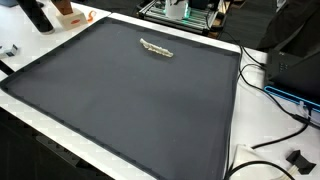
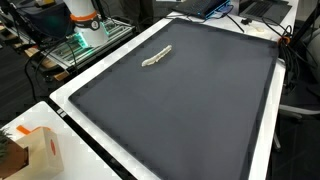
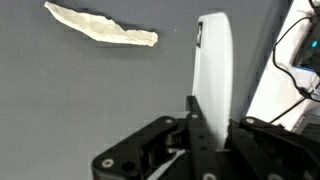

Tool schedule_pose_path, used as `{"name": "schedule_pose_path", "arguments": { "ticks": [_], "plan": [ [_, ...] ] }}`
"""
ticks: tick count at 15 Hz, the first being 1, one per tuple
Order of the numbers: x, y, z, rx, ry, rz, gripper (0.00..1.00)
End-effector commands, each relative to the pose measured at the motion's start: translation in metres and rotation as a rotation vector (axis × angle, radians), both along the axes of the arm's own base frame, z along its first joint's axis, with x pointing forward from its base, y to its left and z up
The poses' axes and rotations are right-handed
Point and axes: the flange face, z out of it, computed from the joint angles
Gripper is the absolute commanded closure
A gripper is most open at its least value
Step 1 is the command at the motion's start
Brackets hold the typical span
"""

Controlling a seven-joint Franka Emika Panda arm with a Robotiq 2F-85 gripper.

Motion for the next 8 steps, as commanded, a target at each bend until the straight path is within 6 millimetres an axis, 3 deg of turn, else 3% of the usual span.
{"name": "schedule_pose_path", "arguments": {
  "ticks": [1, 4, 8],
  "plan": [
    [0.002, -0.048, -0.029, 0.183, -0.052, 0.007, 0.99],
    [0.005, -0.084, -0.059, 0.334, -0.079, 0.009, 0.99],
    [0.012, -0.113, -0.104, 0.464, -0.103, -0.028, 0.99]
  ]
}}
